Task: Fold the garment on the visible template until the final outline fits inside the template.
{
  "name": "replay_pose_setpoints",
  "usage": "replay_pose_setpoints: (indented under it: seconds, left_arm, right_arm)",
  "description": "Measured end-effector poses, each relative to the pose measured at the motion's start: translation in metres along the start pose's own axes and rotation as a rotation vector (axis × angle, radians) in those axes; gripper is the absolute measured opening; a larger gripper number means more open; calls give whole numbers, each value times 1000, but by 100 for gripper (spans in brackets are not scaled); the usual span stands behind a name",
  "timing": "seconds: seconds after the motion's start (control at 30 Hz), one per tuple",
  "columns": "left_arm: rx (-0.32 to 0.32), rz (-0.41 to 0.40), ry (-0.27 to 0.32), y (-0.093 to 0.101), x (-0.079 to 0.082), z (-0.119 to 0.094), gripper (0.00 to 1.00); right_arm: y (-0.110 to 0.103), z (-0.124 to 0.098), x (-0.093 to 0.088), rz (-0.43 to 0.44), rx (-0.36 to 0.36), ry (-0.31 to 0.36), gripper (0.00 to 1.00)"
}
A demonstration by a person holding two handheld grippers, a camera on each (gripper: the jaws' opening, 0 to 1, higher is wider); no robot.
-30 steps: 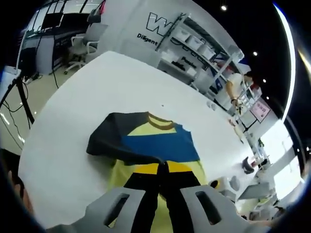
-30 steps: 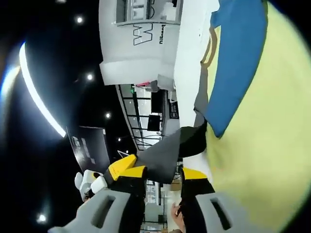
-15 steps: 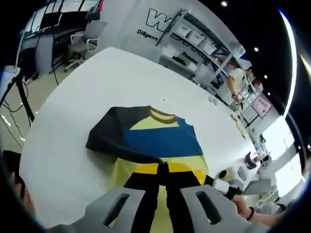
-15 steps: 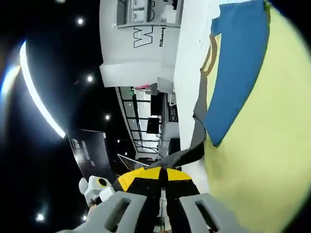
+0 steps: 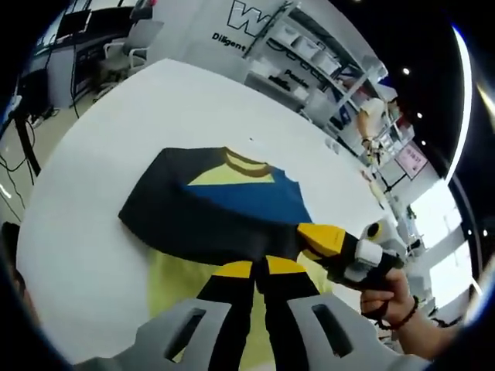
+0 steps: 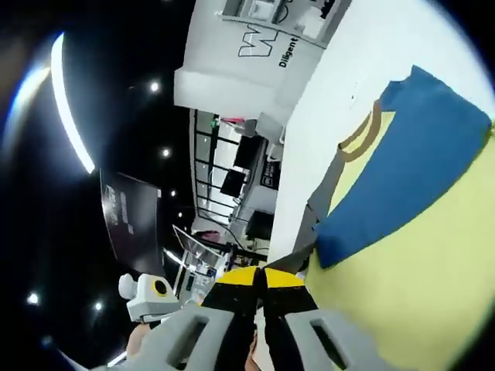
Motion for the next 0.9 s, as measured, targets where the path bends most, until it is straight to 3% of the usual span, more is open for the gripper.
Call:
replay_pose_setpoints:
  seconds: [0.3,0.6,0.73,0.77,0.8,0.9]
  left_arm:
    - [-19,14,-17,7,1,14,6]
    - [-17,14,-12,9,-2,26,7]
    - [31,53,-18,5,-4,30,4]
    - [53,74,-42,2,-7,31,3]
    - [85,96,-65,-1,-10,33,3]
    - [100,125,-65,-3,-11,37,4]
  right_arm:
    - [4,-6,19,-153,-92,-116,0]
    - [5,-8,32,-235,-132,-192,0]
    - [10,-11,41,-270,-186,-216,0]
    - [11,-12,45,-308,-199,-214,0]
    - [10,-13,47,-304,-200,-209,0]
    - [10,-14,52,-308,-202,-210,0]
Point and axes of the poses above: the point that each gripper's makers call its tool centre point, and the gripper's own axes: z roughly forward along the fingers, y roughly to its right, x roughly out of its top, the point moved 8 cm from there along -z, roughly backward along the fingers, and after that the axes turned 6 degrees about -y, right-handed, at the moved point
